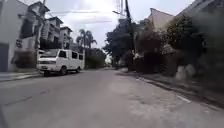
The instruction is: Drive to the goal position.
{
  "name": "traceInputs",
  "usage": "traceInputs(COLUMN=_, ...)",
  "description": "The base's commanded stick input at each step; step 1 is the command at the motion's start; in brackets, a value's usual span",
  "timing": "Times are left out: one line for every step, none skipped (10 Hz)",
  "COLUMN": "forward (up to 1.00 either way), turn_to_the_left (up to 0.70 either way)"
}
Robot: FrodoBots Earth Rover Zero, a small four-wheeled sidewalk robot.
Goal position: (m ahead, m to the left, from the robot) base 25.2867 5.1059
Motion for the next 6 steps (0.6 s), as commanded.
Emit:
traceInputs(forward=0.70, turn_to_the_left=-0.30)
traceInputs(forward=0.70, turn_to_the_left=-0.33)
traceInputs(forward=0.70, turn_to_the_left=-0.33)
traceInputs(forward=0.70, turn_to_the_left=-0.34)
traceInputs(forward=0.70, turn_to_the_left=-0.10)
traceInputs(forward=0.70, turn_to_the_left=0.00)
